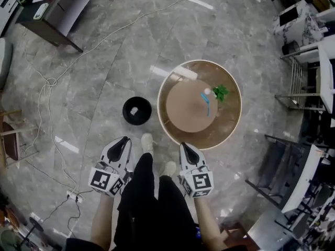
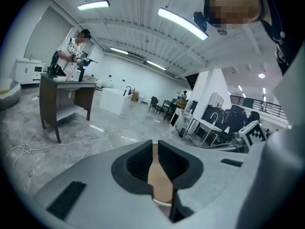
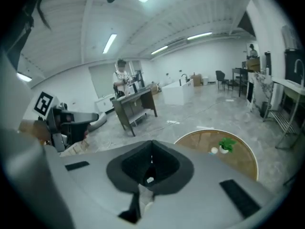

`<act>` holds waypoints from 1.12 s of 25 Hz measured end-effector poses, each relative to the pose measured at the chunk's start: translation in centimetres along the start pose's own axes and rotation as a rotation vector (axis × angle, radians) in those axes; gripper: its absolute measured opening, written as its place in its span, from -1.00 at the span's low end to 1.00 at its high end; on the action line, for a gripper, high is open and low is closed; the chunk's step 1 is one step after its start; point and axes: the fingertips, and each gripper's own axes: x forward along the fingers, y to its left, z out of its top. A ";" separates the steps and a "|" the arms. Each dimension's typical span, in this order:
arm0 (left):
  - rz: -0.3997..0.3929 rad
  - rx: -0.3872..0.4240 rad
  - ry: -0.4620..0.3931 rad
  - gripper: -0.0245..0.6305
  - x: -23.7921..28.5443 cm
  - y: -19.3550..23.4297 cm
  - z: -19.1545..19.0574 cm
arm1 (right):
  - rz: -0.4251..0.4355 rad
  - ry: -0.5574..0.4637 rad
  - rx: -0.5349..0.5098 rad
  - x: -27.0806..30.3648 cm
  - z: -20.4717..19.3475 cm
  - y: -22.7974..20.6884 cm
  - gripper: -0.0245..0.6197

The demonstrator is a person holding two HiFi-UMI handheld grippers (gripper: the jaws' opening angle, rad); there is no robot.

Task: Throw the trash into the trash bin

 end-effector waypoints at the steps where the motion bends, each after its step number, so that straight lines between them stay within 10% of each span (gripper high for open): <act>1: -0.022 0.015 -0.014 -0.81 0.0 -0.9 0.8 | -0.028 -0.051 0.028 -1.9 0.8 -0.5 -0.91; 11: -0.152 0.210 -0.140 -0.86 -6.3 -18.5 6.9 | -0.071 -0.551 0.135 -26.7 6.7 -3.1 -0.92; 18: -0.214 0.258 -0.270 -0.86 -11.7 -27.2 9.7 | -0.157 -0.697 0.076 -38.9 8.5 -4.7 -0.92; 28: -0.248 0.251 -0.341 -0.86 -14.4 -29.2 11.3 | -0.298 -0.811 0.081 -44.4 10.1 -4.3 -0.92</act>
